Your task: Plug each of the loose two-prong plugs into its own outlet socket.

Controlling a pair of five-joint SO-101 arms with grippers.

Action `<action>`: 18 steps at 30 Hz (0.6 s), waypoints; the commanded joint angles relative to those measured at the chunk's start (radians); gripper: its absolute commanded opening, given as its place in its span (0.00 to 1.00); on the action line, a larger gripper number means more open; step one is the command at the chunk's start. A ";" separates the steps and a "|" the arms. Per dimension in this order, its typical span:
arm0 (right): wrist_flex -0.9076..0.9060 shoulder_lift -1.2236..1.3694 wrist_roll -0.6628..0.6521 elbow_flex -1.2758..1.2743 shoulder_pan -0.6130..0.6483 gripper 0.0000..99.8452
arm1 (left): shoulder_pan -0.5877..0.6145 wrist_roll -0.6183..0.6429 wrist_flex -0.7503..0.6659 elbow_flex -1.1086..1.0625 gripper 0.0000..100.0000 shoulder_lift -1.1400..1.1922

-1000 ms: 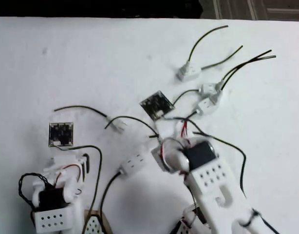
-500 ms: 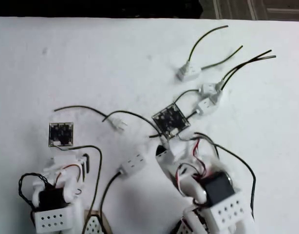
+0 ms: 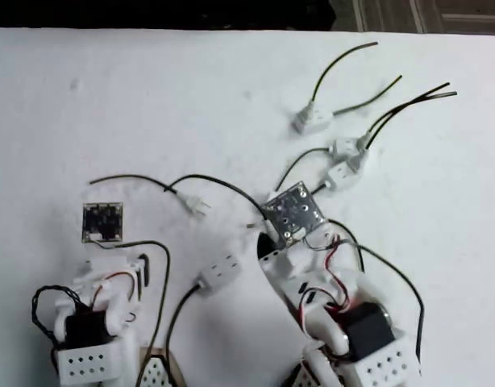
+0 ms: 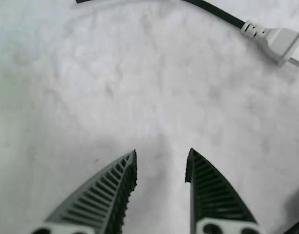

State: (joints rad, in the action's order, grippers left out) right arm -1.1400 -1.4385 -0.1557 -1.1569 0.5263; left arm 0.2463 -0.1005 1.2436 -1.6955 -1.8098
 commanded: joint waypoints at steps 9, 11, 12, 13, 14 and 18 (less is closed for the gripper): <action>0.154 -0.012 0.115 -0.077 -0.039 0.02 | -0.002 -0.110 -0.008 0.095 0.18 -0.007; 0.154 -0.012 0.161 -0.075 -0.045 0.02 | 0.001 -0.143 -0.044 0.132 0.18 -0.007; 0.154 -0.012 0.172 -0.071 -0.045 0.02 | 0.001 -0.141 -0.077 0.153 0.18 -0.007; 0.154 -0.013 0.181 -0.064 -0.045 0.02 | 0.001 -0.137 -0.120 0.172 0.18 -0.007; 0.154 -0.019 0.186 -0.060 -0.042 0.02 | 0.002 -0.123 -0.166 0.187 0.18 -0.007; 0.154 -0.111 0.239 -0.054 -0.039 0.02 | 0.002 0.006 -0.387 0.224 0.18 -0.007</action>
State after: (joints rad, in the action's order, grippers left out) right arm -1.0111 -1.4860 0.0514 -1.2413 0.4925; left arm 0.2386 -0.1987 1.0671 -1.5451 -1.8098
